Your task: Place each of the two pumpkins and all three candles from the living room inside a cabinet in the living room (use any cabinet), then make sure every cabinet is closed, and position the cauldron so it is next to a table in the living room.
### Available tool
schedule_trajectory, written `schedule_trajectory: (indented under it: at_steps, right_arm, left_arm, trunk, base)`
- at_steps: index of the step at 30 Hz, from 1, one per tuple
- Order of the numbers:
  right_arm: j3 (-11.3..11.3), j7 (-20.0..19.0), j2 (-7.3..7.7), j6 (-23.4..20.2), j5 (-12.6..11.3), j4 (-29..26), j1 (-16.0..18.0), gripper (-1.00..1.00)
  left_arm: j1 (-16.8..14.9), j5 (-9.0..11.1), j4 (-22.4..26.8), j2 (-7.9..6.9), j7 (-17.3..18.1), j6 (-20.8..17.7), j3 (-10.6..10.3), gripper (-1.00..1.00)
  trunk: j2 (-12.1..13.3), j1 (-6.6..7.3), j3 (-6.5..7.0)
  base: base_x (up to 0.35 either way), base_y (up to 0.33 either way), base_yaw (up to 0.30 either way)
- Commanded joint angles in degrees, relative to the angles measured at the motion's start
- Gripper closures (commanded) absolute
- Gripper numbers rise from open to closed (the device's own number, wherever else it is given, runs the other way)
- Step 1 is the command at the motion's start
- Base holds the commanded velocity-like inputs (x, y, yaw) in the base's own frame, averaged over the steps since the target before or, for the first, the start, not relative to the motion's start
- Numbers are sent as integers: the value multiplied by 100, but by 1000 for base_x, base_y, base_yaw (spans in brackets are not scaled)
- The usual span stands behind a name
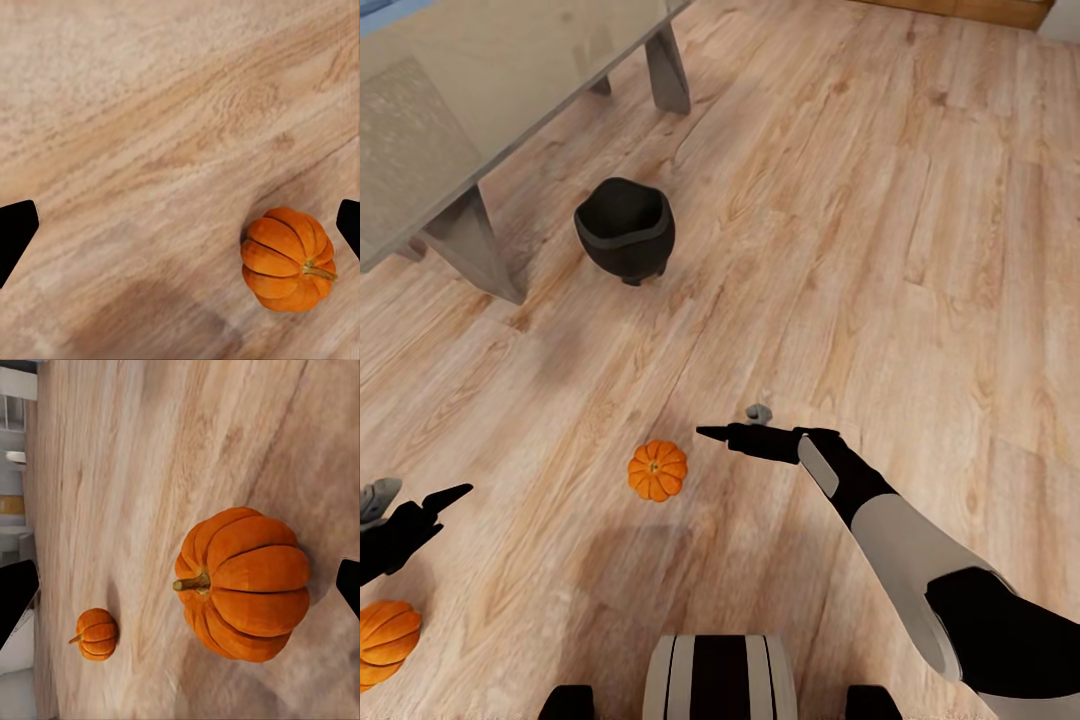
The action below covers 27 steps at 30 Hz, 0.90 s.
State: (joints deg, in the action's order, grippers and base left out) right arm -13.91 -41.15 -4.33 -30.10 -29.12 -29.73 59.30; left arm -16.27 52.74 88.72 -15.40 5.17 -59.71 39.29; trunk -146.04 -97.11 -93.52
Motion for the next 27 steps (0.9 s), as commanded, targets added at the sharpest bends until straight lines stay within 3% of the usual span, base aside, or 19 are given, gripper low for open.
schedule_trajectory:
  at_steps: [1, 14, 18, 27]
  right_arm:
    - [-10, 3, 2, -45, -51, -3, 3, -100]
    - [-6, 29, -24, -65, -41, -6, 3, -100]
    - [-6, 36, -24, -66, -42, -4, 3, -100]
    - [-6, 41, -24, -66, -40, -4, 3, -100]
  left_arm:
    - [-3, -48, -6, 1, 54, -29, 9, -100]
    - [0, -31, 22, 31, 57, -29, 3, -100]
    - [75, -7, 179, 58, 125, -29, -161, -100]
    - [80, -9, 184, 51, 125, -29, -215, -100]
  trunk:
    - [-3, -1, -26]
    - [-20, -35, -314]
    - [-23, -40, -358]
    - [-35, -63, -558]
  base:
    - [0, 0, 1]
    - [0, 0, 0]
    - [0, 0, 0]
    - [0, 0, 0]
